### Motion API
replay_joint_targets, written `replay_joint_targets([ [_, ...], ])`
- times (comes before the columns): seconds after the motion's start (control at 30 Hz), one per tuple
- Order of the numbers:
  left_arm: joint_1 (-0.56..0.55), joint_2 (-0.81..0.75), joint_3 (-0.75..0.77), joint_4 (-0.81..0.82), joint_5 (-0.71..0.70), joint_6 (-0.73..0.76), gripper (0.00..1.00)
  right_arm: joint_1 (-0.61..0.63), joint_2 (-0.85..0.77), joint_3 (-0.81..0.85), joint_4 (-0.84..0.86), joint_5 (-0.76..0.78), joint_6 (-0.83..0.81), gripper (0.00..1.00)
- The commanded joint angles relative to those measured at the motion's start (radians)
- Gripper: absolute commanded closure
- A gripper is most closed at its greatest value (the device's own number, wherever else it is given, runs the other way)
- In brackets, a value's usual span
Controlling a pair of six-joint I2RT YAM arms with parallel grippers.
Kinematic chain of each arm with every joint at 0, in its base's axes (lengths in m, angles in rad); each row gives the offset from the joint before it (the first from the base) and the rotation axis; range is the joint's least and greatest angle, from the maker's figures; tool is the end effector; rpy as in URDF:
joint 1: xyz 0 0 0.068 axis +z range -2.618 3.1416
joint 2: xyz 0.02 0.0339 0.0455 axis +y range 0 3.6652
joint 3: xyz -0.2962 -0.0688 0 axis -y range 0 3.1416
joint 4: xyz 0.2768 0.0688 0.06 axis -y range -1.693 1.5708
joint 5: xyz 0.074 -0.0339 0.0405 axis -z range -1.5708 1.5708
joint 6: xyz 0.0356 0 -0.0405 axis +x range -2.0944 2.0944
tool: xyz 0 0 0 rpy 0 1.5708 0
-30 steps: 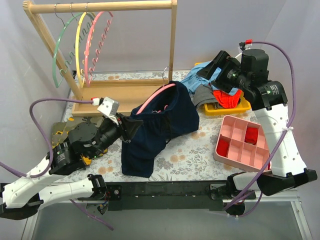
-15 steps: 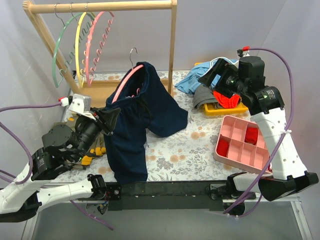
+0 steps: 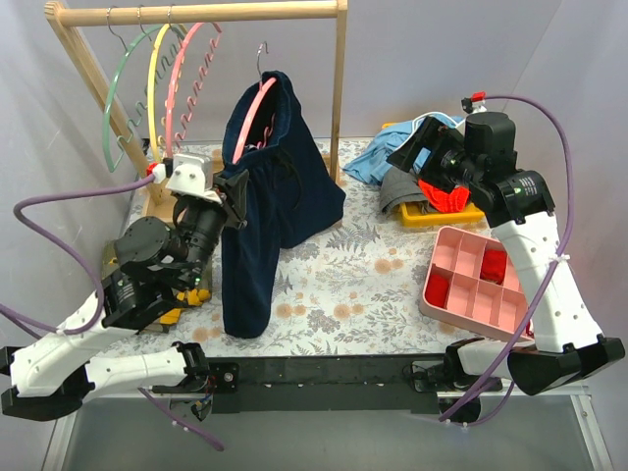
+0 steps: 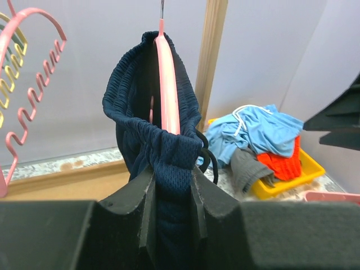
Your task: Place the shorts on the hanger
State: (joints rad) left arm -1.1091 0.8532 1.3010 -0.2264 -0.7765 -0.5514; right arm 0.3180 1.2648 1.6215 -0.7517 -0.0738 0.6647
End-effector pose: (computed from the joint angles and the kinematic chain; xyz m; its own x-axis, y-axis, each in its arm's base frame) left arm 0.0873 -0.1194 0.5324 -0.0917 -0.6546 -0.7504 0.3358 0.6891 -0.6422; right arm 0.2559 0.0870 0.5067 -0.5199 0.4765 -0.7090 -0.0709 0.8031 0.5917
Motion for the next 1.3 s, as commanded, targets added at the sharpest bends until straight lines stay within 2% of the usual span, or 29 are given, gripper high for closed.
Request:
replay_joint_targets([
  [0.0, 0.002, 0.047, 0.055, 0.251, -0.043, 0.123, 1.0, 0.012, -0.035, 0.0, 0.054, 0.006, -0.025, 0.09],
  [0.23, 0.009, 0.133, 0.041, 0.375, -0.06, 0.215, 1.0, 0.029, -0.039, 0.008, 0.054, 0.005, -0.025, 0.09],
  [0.33, 0.067, 0.173, 0.05, 0.389, -0.015, 0.197, 1.0, 0.033, -0.041, 0.008, 0.049, 0.005, -0.027, 0.09],
  [0.47, 0.231, 0.207, 0.084, 0.319, 0.106, 0.081, 1.0, 0.038, -0.044, 0.011, 0.051, 0.006, -0.031, 0.09],
  [0.57, 0.284, 0.228, 0.099, 0.331, 0.178, 0.041, 1.0, 0.041, -0.047, 0.017, 0.048, 0.008, -0.033, 0.09],
  [0.73, 0.288, 0.245, 0.127, 0.355, 0.224, 0.051, 1.0, 0.043, -0.047, 0.017, 0.043, 0.014, -0.04, 0.09],
  [0.93, 0.288, 0.212, 0.115, 0.309, 0.253, 0.025, 1.0, 0.044, -0.056, 0.0, 0.051, 0.012, -0.04, 0.09],
  [1.07, 0.288, 0.181, 0.077, 0.361, 0.253, 0.027, 1.0, 0.047, -0.056, -0.006, 0.063, 0.011, -0.04, 0.09],
  [1.27, 0.29, 0.227, 0.101, 0.429, 0.247, 0.044, 1.0, 0.055, -0.058, -0.008, 0.063, 0.016, -0.04, 0.09],
])
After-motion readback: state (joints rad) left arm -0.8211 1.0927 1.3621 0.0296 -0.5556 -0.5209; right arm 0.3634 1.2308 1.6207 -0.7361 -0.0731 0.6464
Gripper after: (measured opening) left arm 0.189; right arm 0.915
